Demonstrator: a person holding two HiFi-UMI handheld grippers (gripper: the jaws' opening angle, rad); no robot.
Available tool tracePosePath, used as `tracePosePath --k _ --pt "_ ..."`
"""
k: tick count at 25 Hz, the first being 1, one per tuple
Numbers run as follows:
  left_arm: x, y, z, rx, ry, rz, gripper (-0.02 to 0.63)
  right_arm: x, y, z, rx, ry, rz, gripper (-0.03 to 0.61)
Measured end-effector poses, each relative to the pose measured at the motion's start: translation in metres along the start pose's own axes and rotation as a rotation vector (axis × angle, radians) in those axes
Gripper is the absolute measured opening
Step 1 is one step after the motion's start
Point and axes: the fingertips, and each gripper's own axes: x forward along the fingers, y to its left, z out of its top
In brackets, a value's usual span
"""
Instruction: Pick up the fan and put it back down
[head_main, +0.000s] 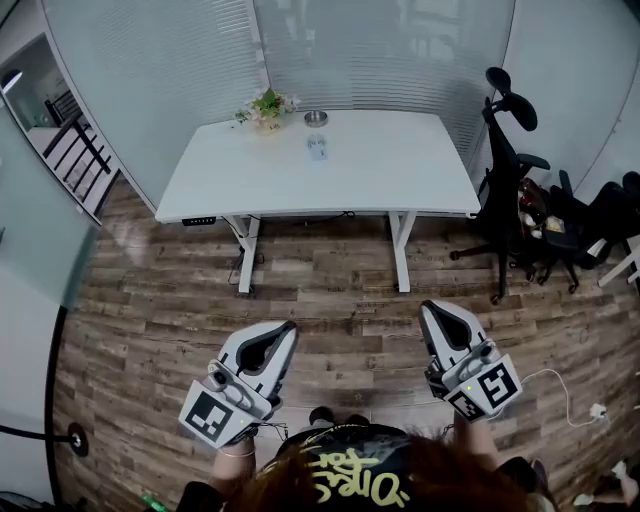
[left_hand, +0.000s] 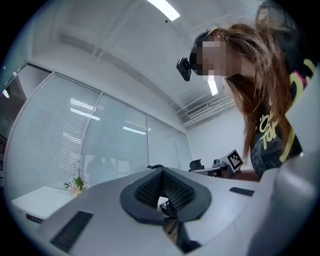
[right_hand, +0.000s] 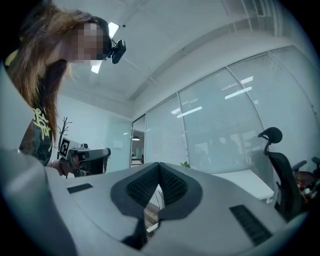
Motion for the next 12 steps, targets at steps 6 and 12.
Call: tracePosePath --k 6,12 --pt "-0.005 0.019 -0.012 -0.04 0.014 0.043 0.038 0.013 0.013 -0.011 0.046 0.015 0.003 0.049" --pt "0.0 0.042 -0.009 -0.044 0.003 0.132 0.368 0.019 -0.002 -0.007 0.068 -0.003 -0.09 0.292"
